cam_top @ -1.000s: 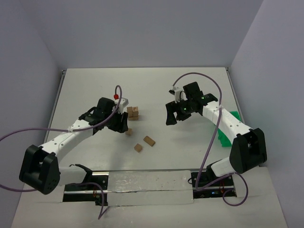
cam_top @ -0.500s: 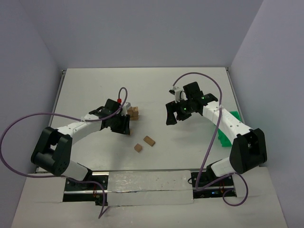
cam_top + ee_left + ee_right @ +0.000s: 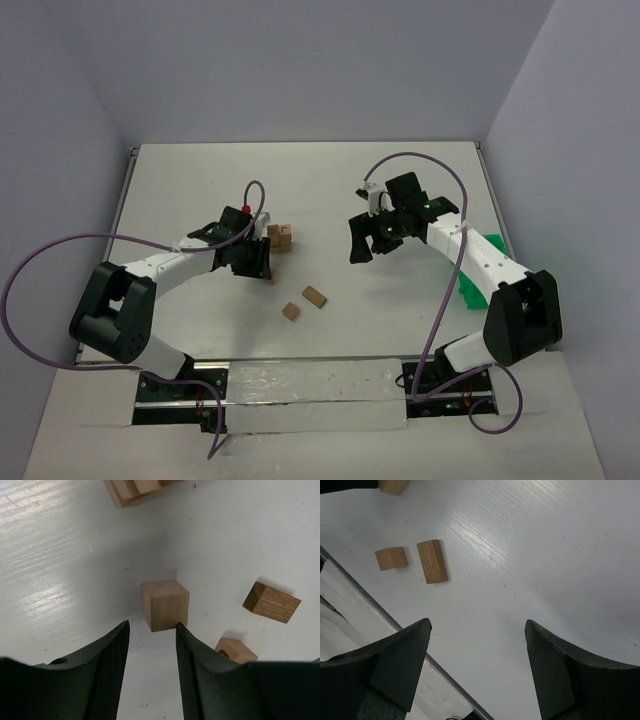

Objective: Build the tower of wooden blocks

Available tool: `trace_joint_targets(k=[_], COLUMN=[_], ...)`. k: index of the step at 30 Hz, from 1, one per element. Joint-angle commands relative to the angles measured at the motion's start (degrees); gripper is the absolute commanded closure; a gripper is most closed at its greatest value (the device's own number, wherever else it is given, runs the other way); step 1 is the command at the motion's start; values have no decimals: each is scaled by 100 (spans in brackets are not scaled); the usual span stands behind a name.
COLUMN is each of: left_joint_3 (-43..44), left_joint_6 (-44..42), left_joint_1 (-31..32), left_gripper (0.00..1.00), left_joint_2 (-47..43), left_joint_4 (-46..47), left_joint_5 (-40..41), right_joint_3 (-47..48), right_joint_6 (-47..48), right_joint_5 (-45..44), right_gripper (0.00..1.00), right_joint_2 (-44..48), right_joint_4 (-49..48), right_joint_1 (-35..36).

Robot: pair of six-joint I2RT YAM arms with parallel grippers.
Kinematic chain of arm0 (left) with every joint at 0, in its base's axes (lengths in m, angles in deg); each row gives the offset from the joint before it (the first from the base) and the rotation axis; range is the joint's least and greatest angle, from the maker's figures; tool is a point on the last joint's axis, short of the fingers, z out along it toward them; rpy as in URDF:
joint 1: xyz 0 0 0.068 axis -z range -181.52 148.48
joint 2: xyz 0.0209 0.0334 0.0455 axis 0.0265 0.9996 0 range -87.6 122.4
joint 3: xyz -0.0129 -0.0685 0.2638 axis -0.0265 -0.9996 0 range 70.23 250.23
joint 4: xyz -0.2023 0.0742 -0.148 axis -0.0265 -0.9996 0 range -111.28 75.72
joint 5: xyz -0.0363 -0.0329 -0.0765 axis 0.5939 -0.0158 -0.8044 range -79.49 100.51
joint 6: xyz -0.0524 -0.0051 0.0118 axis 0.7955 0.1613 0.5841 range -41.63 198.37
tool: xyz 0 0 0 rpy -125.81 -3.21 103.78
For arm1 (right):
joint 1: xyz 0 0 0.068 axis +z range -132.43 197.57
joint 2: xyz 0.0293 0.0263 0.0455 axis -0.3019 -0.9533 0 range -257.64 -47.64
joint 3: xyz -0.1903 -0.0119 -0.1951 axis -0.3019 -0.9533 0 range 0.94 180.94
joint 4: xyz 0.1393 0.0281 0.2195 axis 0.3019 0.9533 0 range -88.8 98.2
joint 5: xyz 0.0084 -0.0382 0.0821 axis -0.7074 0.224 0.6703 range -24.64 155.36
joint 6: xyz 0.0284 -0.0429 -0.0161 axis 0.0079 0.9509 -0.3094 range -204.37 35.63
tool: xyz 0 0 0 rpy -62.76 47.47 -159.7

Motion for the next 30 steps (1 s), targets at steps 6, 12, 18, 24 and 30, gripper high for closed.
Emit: trace_joint_targets(k=[6, 12, 18, 24, 30], left_joint_3=[76, 123, 233, 181, 64], left_joint_6=[241, 284, 348, 224, 84], left_joint_1=[-40, -36, -106, -101, -89], left_gripper=[52, 52, 56, 64, 69], left_joint_2=[-305, -86, 178, 90, 16], left_joint_4=[620, 592, 462, 432, 369], left_joint_5=[-36, -20, -183, -343, -386], right_joint_3=[193, 184, 182, 184, 203], right_joint_6=[60, 56, 76, 91, 89], right_joint_5=[9, 9, -13, -26, -26], right_gripper=[17, 17, 17, 17, 17], right_joint_2=[199, 221, 222, 222, 213], right_joint_4=[-26, -26, -26, -20, -10], right_joint_1=[30, 30, 30, 30, 30])
